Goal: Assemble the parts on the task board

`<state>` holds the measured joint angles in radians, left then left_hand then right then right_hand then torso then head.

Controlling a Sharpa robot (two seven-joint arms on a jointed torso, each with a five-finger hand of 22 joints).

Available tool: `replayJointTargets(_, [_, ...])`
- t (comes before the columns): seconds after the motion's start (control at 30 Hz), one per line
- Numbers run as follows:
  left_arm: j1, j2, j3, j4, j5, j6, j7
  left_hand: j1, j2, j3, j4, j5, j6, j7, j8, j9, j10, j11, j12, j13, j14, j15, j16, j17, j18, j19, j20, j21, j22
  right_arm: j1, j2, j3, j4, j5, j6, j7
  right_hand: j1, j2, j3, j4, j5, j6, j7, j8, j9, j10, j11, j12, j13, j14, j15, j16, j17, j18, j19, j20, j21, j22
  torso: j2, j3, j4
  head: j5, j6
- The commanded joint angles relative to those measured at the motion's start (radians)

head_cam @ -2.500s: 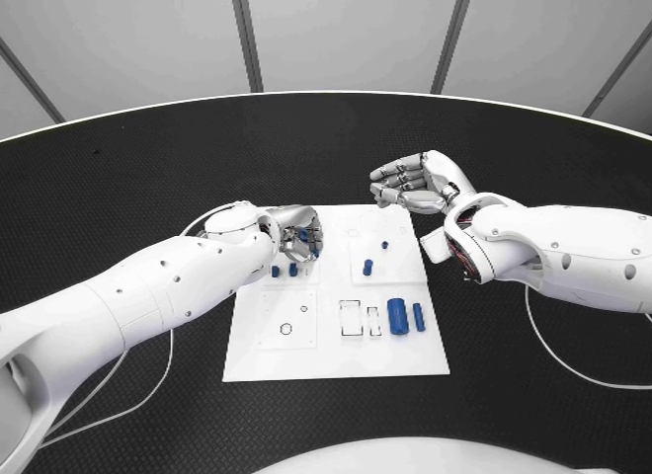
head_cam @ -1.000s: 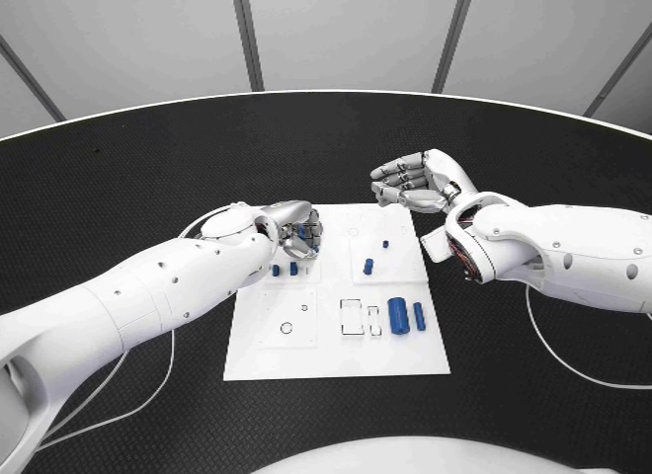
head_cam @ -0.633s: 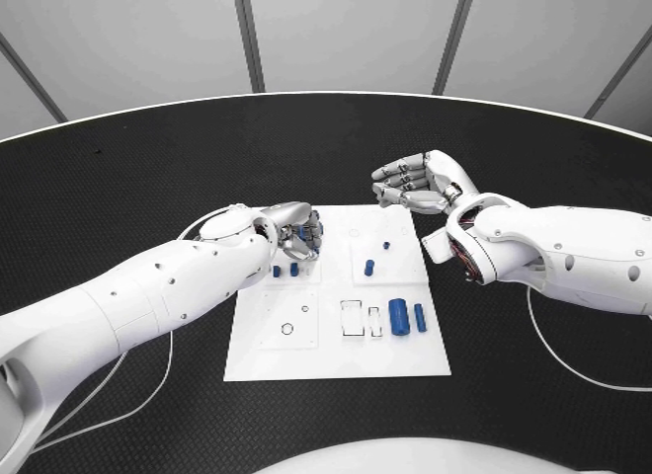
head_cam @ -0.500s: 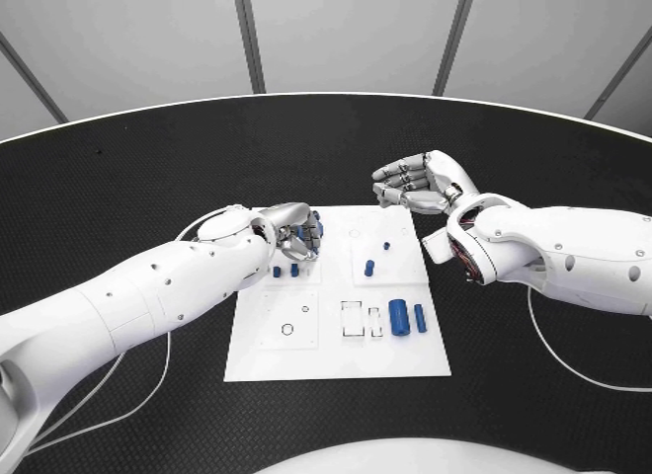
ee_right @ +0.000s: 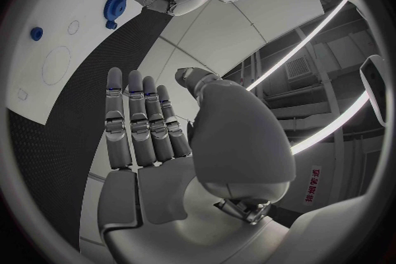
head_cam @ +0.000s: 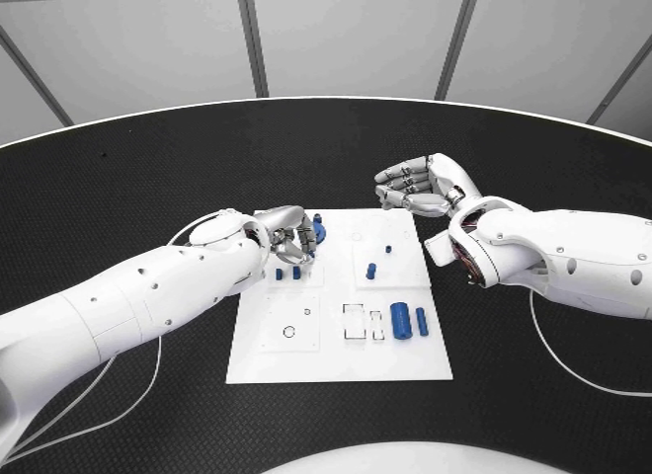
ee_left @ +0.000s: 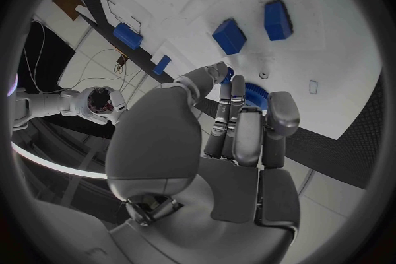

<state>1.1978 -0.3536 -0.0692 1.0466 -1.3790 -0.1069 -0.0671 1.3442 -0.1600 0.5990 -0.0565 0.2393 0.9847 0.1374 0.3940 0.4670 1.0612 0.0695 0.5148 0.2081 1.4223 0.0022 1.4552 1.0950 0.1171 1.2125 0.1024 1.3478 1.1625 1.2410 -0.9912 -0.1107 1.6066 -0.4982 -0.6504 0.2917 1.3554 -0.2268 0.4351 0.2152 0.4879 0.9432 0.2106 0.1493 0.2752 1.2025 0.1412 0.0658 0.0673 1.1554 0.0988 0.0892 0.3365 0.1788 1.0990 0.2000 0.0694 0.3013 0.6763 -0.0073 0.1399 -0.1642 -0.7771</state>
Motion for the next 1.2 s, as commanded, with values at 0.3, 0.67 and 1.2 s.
replayJointTargets(0.3, [0.01, -0.062, 0.005, 0.053, 0.022, -0.009, -0.007, -0.004, 0.009, 0.005, 0.003, 0.002, 0.006, 0.005, -0.006, 0.002, 0.005, 0.0, -0.004, 0.001, 0.006, 0.0, -0.002, 0.0, -0.013, 0.006, 0.001, 0.005, 0.001, 0.0, 0.002, 0.0, -0.008, 0.0, 0.002, 0.001, 0.001, 0.005, 0.006, 0.0, 0.006, 0.006, -0.001, 0.0, 0.001, 0.001, 0.0, 0.002, -0.001, 0.007, -0.004, -0.001, -0.001, 0.004, 0.008, 0.0, 0.004, -0.001, 0.001, -0.0005, 0.0014, 0.005, 0.004])
replayJointTargets(0.67, [0.019, -0.108, 0.026, 0.081, 0.045, -0.003, -0.019, -0.004, 0.009, 0.005, 0.003, 0.002, 0.006, 0.005, -0.006, 0.002, 0.005, 0.0, -0.005, 0.001, 0.007, 0.0, -0.002, 0.002, -0.013, 0.006, 0.001, 0.005, 0.001, 0.0, 0.004, 0.0, -0.013, 0.0, 0.005, 0.002, 0.0, 0.004, 0.007, 0.0, 0.01, 0.006, -0.001, -0.001, 0.0, 0.001, 0.0, 0.001, -0.001, 0.007, -0.004, -0.001, -0.001, 0.004, 0.009, -0.001, 0.004, -0.003, 0.003, 0.0001, 0.0002, 0.011, 0.007])
replayJointTargets(1.2, [0.021, -0.103, 0.03, 0.05, 0.054, 0.034, -0.03, -0.004, 0.009, 0.006, 0.002, 0.002, 0.006, 0.005, -0.006, 0.003, 0.007, -0.001, -0.007, 0.001, 0.008, 0.0, -0.002, 0.002, -0.013, 0.007, 0.001, 0.005, 0.002, 0.0, 0.005, 0.0, -0.015, 0.0, 0.005, 0.002, 0.0, 0.004, 0.007, 0.0, 0.01, 0.006, -0.001, -0.001, 0.0, 0.001, 0.0, 0.001, -0.001, 0.007, -0.004, -0.001, -0.001, 0.004, 0.009, -0.001, 0.004, -0.003, 0.005, 0.0016, -0.0021, 0.015, 0.007])
